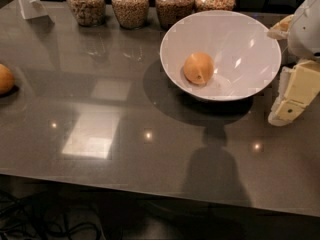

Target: Pick orange from white bowl

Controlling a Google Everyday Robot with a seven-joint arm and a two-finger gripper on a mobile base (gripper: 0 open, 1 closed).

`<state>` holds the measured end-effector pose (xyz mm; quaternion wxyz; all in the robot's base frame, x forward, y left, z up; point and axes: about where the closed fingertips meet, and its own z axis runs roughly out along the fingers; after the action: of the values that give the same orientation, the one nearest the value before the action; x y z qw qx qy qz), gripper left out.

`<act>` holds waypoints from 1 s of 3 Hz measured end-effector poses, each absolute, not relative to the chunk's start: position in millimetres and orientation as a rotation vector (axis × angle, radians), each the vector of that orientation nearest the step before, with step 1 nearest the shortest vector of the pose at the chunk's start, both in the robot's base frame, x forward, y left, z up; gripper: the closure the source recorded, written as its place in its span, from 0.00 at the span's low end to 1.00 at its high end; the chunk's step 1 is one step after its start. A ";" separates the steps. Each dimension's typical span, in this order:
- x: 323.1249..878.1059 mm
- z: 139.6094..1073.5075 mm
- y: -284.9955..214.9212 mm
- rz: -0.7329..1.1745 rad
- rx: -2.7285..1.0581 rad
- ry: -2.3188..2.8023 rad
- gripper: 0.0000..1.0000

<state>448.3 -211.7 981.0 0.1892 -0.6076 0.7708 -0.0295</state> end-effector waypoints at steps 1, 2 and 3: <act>481.0 987.2 -203.7 -0.038 -1.643 2.059 0.00; 527.5 989.0 -187.2 0.039 -1.576 1.960 0.00; 568.5 982.0 -169.8 0.088 -1.551 1.900 0.00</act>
Offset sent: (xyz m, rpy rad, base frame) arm 0.1361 0.0394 0.0116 0.3607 -0.2111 0.0628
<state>568.5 -169.8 982.0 0.3368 -0.5951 0.7289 0.0336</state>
